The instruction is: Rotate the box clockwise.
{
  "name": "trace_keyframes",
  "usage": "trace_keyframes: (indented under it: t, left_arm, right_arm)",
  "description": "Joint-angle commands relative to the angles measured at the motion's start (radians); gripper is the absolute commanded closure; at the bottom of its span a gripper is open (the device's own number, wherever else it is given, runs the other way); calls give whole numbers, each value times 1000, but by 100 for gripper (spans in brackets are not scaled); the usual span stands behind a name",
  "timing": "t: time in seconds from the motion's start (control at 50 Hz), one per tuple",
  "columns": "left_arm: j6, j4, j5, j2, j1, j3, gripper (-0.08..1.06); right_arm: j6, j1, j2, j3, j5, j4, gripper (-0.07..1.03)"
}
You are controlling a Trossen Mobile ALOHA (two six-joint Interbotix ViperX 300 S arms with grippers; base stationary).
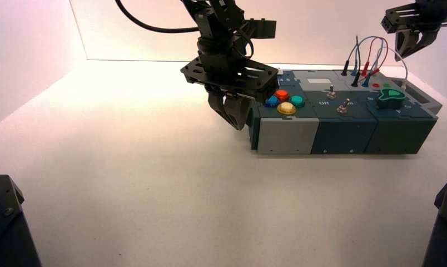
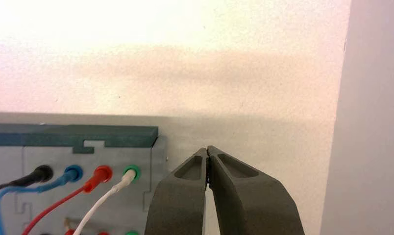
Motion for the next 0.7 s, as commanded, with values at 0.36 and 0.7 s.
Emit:
trace_keyframes:
  t: [0.36,0.7]
  left_arm:
    - [-9,0,-25,-2,17,-25,101]
    - [-8,2,-23,28,60,-63,101]
  right_arm:
    - [-55,25,114,5,-95,3,98]
    - [-72,29,133,3,-123,3,98]
